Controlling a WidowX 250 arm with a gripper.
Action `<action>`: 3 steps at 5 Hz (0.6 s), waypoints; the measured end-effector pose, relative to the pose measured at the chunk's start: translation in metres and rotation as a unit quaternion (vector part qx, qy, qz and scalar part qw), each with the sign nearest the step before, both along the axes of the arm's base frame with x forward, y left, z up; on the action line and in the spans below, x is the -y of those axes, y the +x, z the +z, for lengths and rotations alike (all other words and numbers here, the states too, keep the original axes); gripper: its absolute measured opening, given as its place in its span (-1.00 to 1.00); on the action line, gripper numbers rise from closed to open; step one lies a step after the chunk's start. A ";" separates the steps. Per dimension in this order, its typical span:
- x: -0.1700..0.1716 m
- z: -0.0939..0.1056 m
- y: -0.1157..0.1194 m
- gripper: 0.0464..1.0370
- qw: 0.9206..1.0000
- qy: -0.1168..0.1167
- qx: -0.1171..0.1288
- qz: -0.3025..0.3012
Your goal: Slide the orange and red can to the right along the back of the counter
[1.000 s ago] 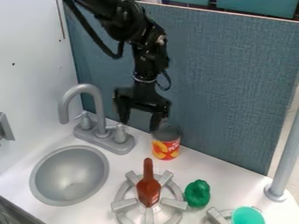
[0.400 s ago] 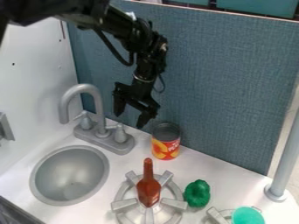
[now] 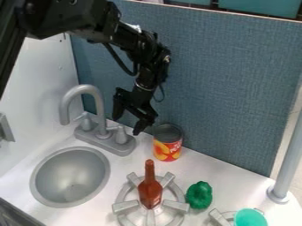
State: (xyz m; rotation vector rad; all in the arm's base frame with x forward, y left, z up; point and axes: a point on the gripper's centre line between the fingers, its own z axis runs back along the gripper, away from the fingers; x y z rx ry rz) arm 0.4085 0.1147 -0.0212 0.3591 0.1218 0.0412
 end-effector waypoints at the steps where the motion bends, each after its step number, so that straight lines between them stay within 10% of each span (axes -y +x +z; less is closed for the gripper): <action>1: -0.001 -0.004 0.008 0.93 1.000 -0.001 0.017 -0.008; 3: -0.010 -0.012 0.017 0.93 0.999 0.032 0.034 -0.024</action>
